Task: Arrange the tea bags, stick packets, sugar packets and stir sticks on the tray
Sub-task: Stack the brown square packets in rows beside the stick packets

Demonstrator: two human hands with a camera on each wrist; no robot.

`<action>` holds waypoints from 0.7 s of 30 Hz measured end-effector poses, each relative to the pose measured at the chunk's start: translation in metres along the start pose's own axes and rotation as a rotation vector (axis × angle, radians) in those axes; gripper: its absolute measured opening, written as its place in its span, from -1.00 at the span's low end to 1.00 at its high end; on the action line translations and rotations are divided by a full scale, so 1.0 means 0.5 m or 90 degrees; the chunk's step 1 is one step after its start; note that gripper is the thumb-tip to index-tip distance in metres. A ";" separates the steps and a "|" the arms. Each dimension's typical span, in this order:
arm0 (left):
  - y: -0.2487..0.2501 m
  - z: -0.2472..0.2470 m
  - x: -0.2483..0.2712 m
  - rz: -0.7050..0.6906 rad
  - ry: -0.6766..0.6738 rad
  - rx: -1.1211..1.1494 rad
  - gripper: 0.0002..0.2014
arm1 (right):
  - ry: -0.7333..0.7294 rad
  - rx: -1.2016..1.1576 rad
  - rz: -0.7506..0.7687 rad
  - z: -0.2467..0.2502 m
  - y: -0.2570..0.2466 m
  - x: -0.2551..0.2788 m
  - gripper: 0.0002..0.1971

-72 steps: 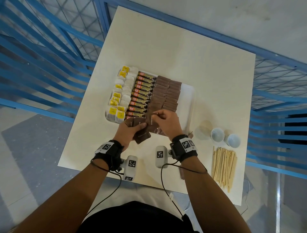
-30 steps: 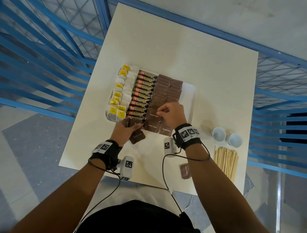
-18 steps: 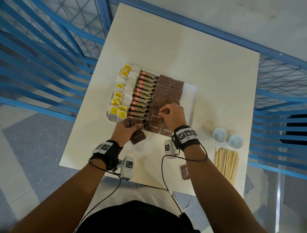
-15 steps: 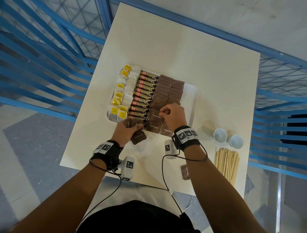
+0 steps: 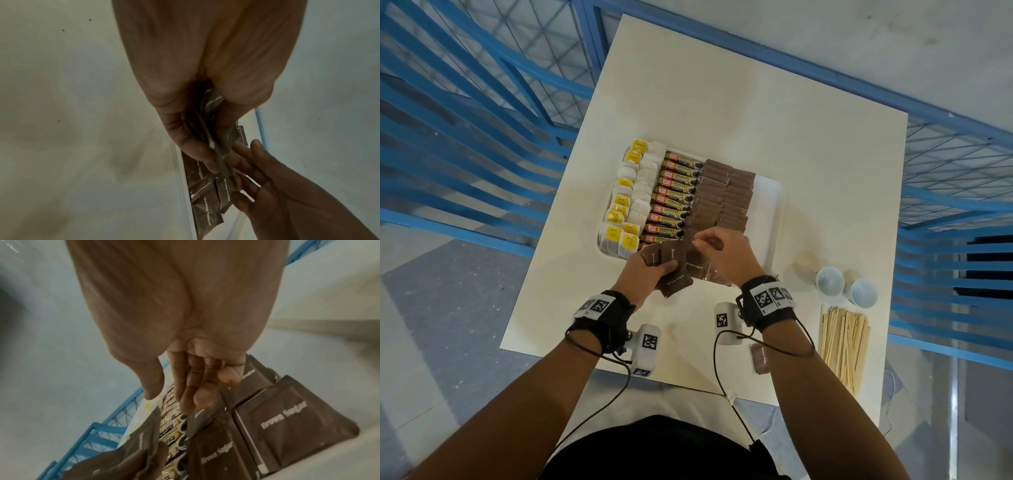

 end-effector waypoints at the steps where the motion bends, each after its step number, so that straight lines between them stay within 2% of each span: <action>1: 0.004 -0.004 0.002 -0.006 -0.007 -0.003 -0.62 | -0.027 -0.008 -0.005 -0.005 -0.002 0.001 -0.76; 3: 0.009 -0.010 0.005 -0.015 -0.028 -0.018 -0.61 | -0.060 -0.024 -0.006 -0.012 -0.005 0.002 -0.71; 5: 0.013 -0.014 0.008 -0.017 -0.048 -0.031 -0.64 | -0.067 -0.035 0.005 -0.016 -0.005 0.000 -0.76; 8: 0.015 -0.017 0.011 -0.018 -0.047 -0.029 -0.73 | -0.033 -0.043 0.006 -0.014 -0.002 0.000 -0.85; 12: 0.016 -0.018 0.009 -0.017 -0.019 -0.006 -0.82 | 0.026 -0.100 -0.014 -0.009 -0.003 0.003 -0.83; 15: 0.012 -0.021 0.006 -0.020 -0.009 0.014 -0.77 | -0.013 -0.111 -0.071 -0.017 0.000 0.010 -0.74; 18: 0.013 -0.029 0.007 -0.014 -0.030 0.016 -0.72 | -0.049 -0.146 -0.068 -0.022 0.004 0.015 -0.83; 21: 0.013 -0.029 0.005 0.004 -0.025 0.019 -0.84 | 0.036 -0.113 -0.071 -0.002 0.013 -0.002 -0.83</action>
Point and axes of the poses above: each hand's wrist, its own x-axis away from the middle knuckle, its own z-axis out of the back of the hand, y = z × x, the point moved 2 cm from there along -x, towards the middle knuckle, and after that the axes turned 1 degree about -y, right-handed, at the moved point
